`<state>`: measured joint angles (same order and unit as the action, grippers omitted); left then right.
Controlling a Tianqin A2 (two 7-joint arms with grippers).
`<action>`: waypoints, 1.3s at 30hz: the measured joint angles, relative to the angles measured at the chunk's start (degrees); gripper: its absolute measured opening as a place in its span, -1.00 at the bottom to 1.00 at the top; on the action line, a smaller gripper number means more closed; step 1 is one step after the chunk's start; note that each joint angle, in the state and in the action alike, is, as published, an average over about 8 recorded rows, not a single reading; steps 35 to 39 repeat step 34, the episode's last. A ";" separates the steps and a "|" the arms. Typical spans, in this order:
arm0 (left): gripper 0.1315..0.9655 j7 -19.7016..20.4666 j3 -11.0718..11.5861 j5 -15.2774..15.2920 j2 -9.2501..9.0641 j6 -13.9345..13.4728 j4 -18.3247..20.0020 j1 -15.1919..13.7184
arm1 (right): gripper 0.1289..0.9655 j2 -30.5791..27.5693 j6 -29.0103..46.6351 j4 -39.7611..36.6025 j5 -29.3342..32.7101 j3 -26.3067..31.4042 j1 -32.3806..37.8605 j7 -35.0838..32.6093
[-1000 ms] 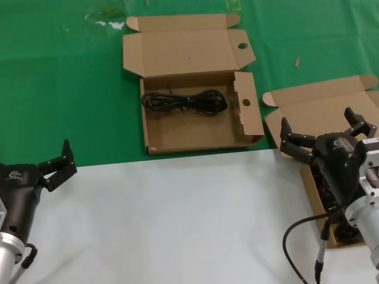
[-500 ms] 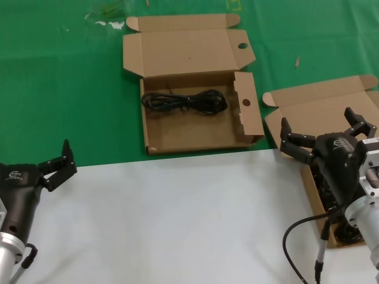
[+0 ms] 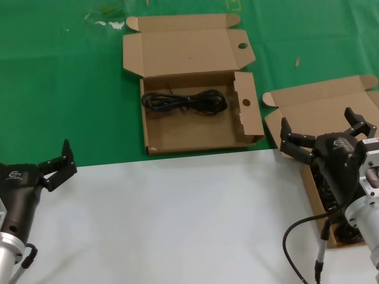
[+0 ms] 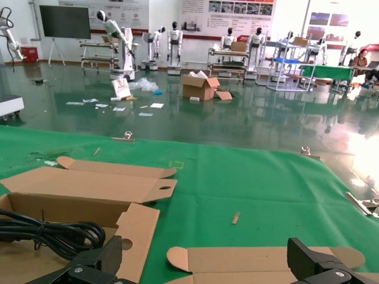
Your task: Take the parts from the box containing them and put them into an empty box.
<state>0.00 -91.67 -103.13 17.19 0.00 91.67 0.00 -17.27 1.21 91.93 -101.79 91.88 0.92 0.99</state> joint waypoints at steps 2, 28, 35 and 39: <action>1.00 0.00 0.00 0.00 0.00 0.00 0.00 0.00 | 1.00 0.00 0.00 0.00 0.00 0.00 0.00 0.00; 1.00 0.03 0.00 0.00 0.00 0.00 0.00 0.00 | 1.00 0.00 0.00 0.00 0.00 0.00 0.00 0.00; 1.00 0.02 0.00 0.00 0.00 0.00 0.00 0.00 | 1.00 0.00 0.00 0.00 0.00 0.00 0.00 0.00; 1.00 0.02 0.00 0.00 0.00 0.00 0.00 0.00 | 1.00 0.00 0.00 0.00 0.00 0.00 0.00 0.00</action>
